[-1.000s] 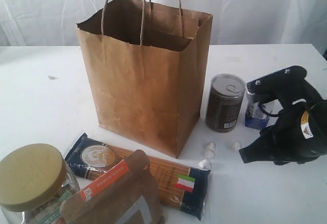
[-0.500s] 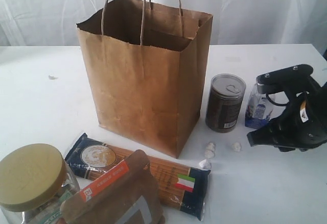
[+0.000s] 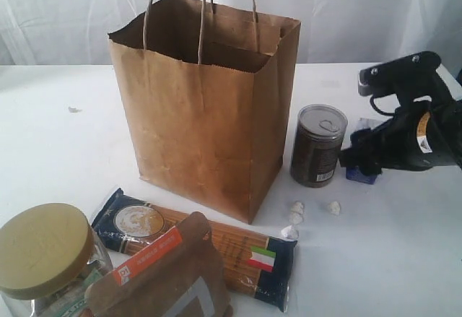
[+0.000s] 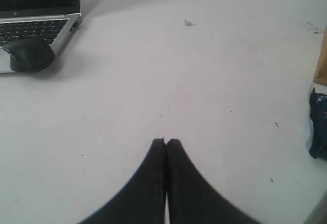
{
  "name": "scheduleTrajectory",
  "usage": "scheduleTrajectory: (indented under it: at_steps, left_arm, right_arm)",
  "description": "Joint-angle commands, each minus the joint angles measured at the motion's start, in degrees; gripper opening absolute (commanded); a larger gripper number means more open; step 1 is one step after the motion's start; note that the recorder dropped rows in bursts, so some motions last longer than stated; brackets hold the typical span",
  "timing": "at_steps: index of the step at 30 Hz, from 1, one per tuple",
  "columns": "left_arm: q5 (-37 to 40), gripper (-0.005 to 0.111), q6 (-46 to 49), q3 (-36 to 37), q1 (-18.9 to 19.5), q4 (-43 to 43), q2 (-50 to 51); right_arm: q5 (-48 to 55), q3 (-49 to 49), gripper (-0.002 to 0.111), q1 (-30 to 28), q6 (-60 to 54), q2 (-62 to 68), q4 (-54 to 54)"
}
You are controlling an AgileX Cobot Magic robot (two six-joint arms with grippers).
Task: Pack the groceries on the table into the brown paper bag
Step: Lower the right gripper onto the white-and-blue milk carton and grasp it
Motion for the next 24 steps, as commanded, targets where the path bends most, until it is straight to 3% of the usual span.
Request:
scheduleTrajectory:
  at_steps: [1, 5, 13, 24]
  left_arm:
    - [-0.28, 0.0, -0.07, 0.21, 0.05, -0.42, -0.25]
    - [-0.28, 0.0, -0.07, 0.21, 0.05, -0.42, -0.25]
    - [-0.28, 0.0, -0.07, 0.21, 0.05, -0.42, -0.25]
    - [-0.28, 0.0, -0.07, 0.21, 0.05, -0.42, -0.25]
  right_arm:
    - [-0.11, -3.46, 0.073, -1.54, 19.07, 2.5, -8.42]
    - [0.02, -6.53, 0.073, -4.08, 30.85, 5.1, -9.87]
    - [-0.7, -12.78, 0.072, -6.15, 30.98, 10.47, -9.71]
    - [-0.79, -13.99, 0.07, -6.15, 30.97, 17.43, -9.82]
